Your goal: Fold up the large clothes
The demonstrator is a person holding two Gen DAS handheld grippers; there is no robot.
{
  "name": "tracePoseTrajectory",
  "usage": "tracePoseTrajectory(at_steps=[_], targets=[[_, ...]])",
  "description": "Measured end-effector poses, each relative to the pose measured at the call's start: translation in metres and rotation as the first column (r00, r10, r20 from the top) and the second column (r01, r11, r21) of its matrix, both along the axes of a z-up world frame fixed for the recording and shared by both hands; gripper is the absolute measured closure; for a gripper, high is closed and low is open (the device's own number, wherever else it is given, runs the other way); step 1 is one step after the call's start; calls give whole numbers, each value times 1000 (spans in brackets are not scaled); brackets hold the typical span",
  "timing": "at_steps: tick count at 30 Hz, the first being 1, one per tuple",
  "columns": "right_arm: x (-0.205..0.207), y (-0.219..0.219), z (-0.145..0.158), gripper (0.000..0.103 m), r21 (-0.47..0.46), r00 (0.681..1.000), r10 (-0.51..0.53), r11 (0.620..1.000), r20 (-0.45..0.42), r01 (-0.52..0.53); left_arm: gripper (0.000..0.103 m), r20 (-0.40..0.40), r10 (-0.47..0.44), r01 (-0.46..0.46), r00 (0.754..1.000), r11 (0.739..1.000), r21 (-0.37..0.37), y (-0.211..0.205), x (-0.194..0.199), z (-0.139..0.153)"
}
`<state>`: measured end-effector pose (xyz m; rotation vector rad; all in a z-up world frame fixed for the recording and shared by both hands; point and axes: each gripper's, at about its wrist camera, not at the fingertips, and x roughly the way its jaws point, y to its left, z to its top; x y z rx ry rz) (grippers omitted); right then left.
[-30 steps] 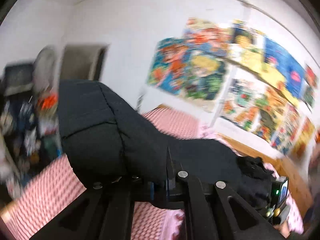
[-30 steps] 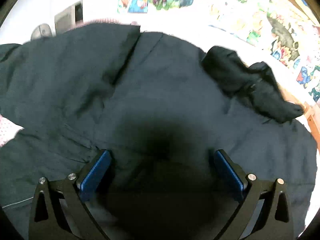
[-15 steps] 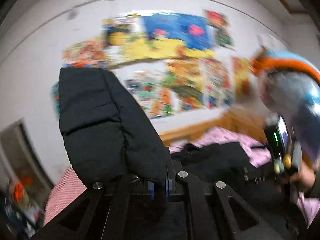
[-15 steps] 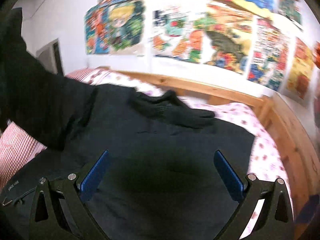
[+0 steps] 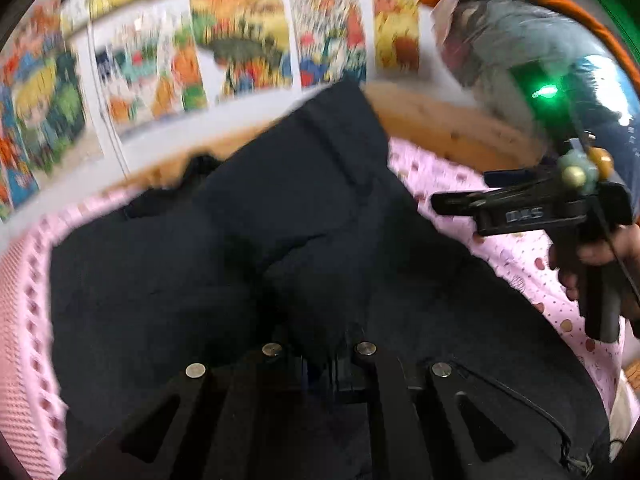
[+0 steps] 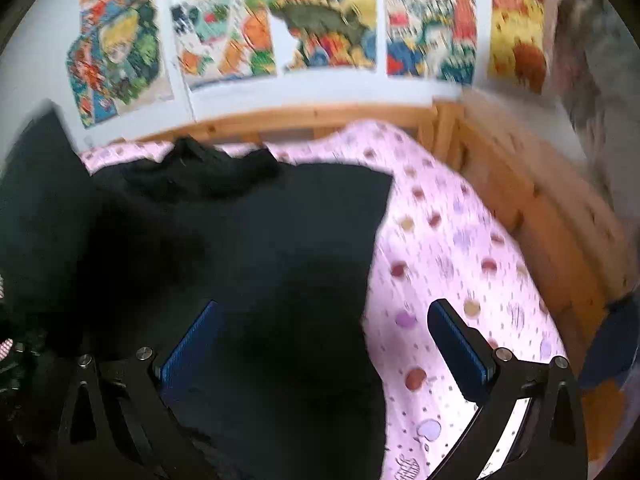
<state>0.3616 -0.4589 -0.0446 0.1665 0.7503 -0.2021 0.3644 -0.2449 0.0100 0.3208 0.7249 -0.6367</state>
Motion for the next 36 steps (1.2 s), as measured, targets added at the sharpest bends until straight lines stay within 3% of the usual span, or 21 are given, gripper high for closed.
tracePoseTrajectory(at_steps=[6,8,11,12,13,15,17,19,22,24,26,29,32,36], targets=[[3,-20,-27,1,97,998,-55,994,-36,59,92,-107,-12,7,994,999,-43,5,16,-22],[0,-22,-30,1,133,998,-59,989,-25,62,86,-150,-32,23,988,998,-62,7,20,-26],[-4,-27,-37,1,214,998,-59,975,-19,62,57,-250,-43,18,967,995,-101,11,30,-32],[-5,-29,-40,1,248,997,-64,966,-30,70,42,-281,-44,7,959,991,-131,17,32,-31],[-7,-30,-44,1,276,997,-69,958,-39,77,35,-313,-55,-2,948,984,-178,25,34,-30],[-11,-34,-51,1,368,996,-75,926,-43,85,23,-346,-75,-22,935,963,-269,42,34,-25],[-16,-34,-60,1,455,996,-78,886,-40,88,22,-358,-52,-69,932,946,-318,65,35,-16],[-15,-36,-75,1,565,996,-70,821,-53,88,21,-350,10,-131,937,937,-324,86,37,-10],[-16,-28,-97,1,645,994,-71,756,-88,111,20,-305,165,-258,938,920,-296,122,44,-4],[-18,-17,-103,1,633,991,-84,764,-100,128,20,-301,283,-364,910,895,-259,150,54,-5],[-19,-2,-103,3,568,991,-80,813,-105,126,20,-319,354,-434,879,870,-232,171,63,-9],[-17,13,-95,23,511,991,-83,850,-108,127,20,-308,429,-500,849,841,-207,198,70,-14],[-16,24,-88,38,502,990,-73,856,-118,123,20,-267,463,-515,845,840,-171,209,75,-17],[1,33,-71,51,508,992,-1,859,-126,66,20,-265,454,-504,851,848,-162,211,78,-23]])
